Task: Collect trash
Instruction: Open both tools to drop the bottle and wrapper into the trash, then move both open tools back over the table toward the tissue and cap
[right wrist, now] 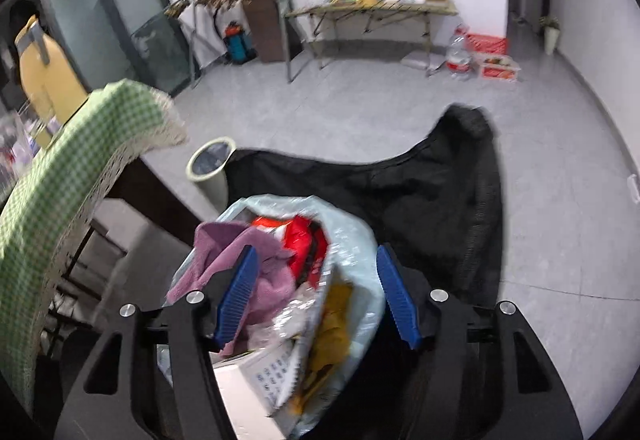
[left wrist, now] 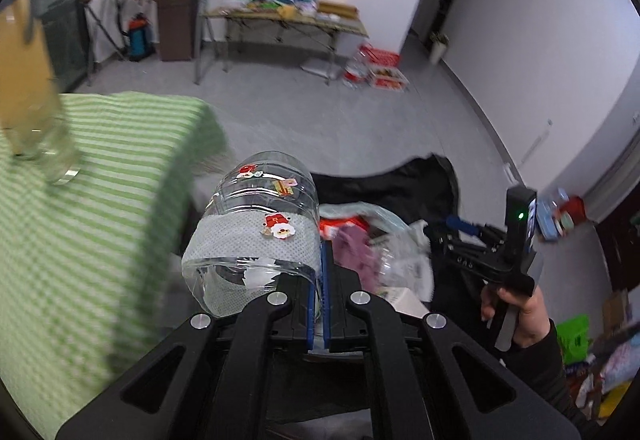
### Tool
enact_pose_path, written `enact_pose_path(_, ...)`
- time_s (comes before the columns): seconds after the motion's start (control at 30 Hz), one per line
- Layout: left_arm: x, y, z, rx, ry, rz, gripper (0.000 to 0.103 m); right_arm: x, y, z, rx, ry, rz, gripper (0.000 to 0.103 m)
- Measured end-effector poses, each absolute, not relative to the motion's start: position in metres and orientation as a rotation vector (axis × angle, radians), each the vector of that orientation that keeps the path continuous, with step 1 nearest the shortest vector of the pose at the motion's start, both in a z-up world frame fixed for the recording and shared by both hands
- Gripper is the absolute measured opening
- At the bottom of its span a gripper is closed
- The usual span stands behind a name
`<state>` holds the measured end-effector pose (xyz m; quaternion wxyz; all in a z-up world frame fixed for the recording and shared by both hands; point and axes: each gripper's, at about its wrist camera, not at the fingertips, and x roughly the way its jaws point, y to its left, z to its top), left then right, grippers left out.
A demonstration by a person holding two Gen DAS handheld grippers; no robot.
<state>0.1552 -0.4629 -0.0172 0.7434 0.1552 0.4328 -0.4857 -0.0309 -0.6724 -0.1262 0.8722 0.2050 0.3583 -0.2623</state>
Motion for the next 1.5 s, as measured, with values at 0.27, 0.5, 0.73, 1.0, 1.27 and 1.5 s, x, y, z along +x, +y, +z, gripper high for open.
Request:
enact_pose_path(0.27, 0.119, -0.537, -0.065, 0.422, 1.056, -1.193, 0.000, -0.078, -0.667, -0.118, 0.440, 0.642, -0.662, 0.066)
enact_pose_path(0.5, 0.112, -0.594, -0.121, 0.436, 1.241, -1.185, 0.003, -0.099, -0.661, -0.122, 0.482, 0.551, -0.770, 0.069)
enact_pose_path(0.73, 0.116, -0.611, -0.125, 0.392, 1.212, -1.154, 0.055, -0.102, -0.655, -0.122, 0.449, 0.502, -0.821, 0.069)
enact_pose_path(1.0, 0.122, -0.574, -0.110, 0.400, 1.139, -1.132, 0.058, -0.101, -0.655, -0.123, 0.431, 0.488, -0.805, 0.069)
enact_pose_path(1.27, 0.133, -0.529, -0.092, 0.371, 1.076, -1.082, 0.059, -0.099, -0.654, -0.123, 0.425, 0.503, -0.827, 0.069)
enact_pose_path(1.5, 0.147, -0.478, -0.065, 0.320, 1.008, -1.027, 0.060, -0.091, -0.649, -0.109, 0.457, 0.503, -0.774, 0.069)
